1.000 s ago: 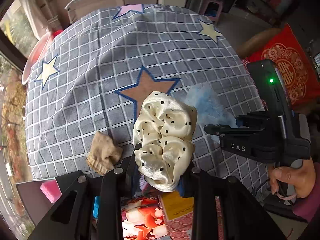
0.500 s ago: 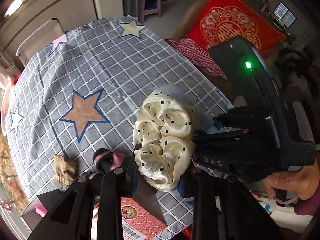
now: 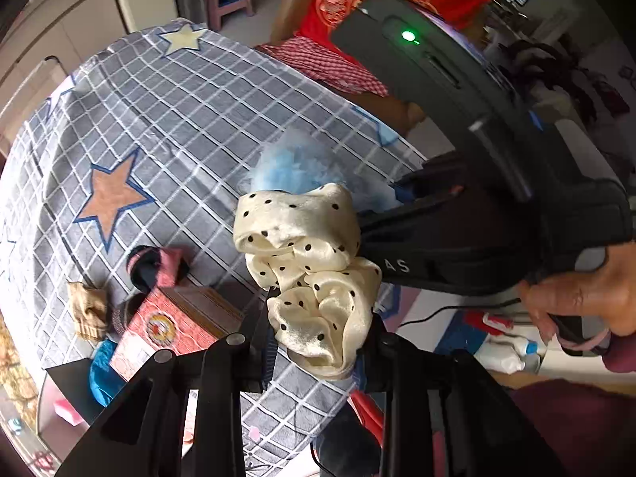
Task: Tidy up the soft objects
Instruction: 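Carry the blue fluffy item with the right tool while the left carries the scrunchie to the box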
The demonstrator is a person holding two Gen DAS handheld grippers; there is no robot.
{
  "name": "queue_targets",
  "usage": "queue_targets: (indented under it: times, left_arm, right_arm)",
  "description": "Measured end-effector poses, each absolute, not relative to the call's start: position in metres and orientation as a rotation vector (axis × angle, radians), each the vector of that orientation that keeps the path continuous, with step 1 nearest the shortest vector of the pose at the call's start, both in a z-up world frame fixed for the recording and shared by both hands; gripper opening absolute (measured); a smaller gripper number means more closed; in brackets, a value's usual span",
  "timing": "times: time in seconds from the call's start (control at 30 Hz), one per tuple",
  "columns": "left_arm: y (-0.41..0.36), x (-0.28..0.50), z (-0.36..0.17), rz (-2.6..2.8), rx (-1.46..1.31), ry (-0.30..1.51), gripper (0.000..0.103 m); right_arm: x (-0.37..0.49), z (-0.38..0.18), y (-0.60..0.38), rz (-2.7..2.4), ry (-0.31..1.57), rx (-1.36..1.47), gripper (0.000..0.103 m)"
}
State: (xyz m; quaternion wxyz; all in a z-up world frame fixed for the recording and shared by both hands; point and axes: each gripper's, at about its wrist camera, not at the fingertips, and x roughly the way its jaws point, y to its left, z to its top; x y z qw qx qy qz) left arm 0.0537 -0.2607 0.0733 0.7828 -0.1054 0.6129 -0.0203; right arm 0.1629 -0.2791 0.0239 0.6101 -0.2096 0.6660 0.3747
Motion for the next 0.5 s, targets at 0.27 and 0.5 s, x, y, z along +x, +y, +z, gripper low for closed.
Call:
queue_targets:
  times: [0.27,0.5]
  left_arm:
    - [-0.279,0.014,0.069,-0.104,-0.2,1.336,0.032]
    - [-0.272,-0.03,0.069,-0.05,-0.222,1.321,0.032]
  right_arm:
    - [0.133,0.023,-0.3,0.845,1.564,-0.531,0.031]
    - [0.088,0.02,-0.297,0.902,1.581,-0.609,0.031]
